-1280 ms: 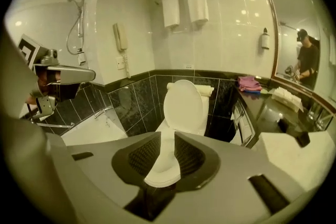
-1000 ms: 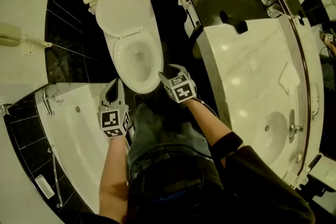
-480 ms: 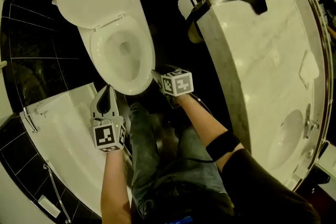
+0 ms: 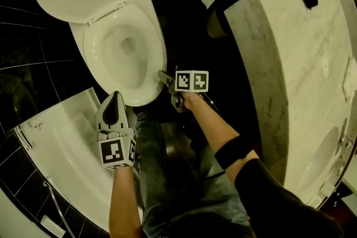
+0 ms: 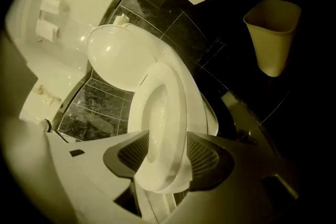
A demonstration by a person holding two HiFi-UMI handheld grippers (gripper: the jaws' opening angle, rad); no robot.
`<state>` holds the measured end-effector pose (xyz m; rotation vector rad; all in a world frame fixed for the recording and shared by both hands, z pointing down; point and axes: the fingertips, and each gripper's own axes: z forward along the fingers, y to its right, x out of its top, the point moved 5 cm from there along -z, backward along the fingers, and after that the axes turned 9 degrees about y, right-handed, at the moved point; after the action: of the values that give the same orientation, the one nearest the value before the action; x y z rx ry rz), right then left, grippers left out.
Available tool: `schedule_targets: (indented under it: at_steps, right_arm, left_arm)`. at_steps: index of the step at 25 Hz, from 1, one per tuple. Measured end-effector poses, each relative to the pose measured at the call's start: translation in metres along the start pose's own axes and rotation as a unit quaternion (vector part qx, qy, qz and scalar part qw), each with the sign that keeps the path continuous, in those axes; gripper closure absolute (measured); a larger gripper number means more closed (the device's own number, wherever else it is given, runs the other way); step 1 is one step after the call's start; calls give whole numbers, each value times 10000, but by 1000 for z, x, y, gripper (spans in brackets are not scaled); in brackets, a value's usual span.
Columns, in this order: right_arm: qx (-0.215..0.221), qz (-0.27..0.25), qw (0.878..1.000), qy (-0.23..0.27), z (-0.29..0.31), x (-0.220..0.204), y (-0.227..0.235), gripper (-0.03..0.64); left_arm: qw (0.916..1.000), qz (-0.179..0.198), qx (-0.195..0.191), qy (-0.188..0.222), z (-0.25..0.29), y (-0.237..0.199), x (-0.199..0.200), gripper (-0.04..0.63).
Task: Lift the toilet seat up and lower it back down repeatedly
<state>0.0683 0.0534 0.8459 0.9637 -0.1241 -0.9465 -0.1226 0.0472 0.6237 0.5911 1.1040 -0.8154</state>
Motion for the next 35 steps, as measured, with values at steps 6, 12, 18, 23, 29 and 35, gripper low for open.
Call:
schedule_targets:
  at_steps: [6,12,18,23,29,35]
  right_arm:
    - [-32,344,9994,7,24,-5,12,374]
    - [-378,424,9984,-72,32,-10,17,433]
    - [-510,470,9976,-16,31,-8,13,472]
    - [-455,648,9969,0,30,-8,15,479]
    - [-493,733,9961,-22,29,-6,13,480]
    - [-410,822,9958,37,18,0,2,485]
  left_arm:
    - [9999,-7,-13,-125,12,-7,-20,606]
    - [9998,-46,28,-189,17,-16,-24,606]
    - [9996,-133,75,-237,20,-21,-28,607]
    - [9994,-217,82,-270,22,-23,-35,606]
    - [9991,-280,59,-297,21,-21,-40,607]
    - [9987,-350,76,-364,16,-22,-43,606]
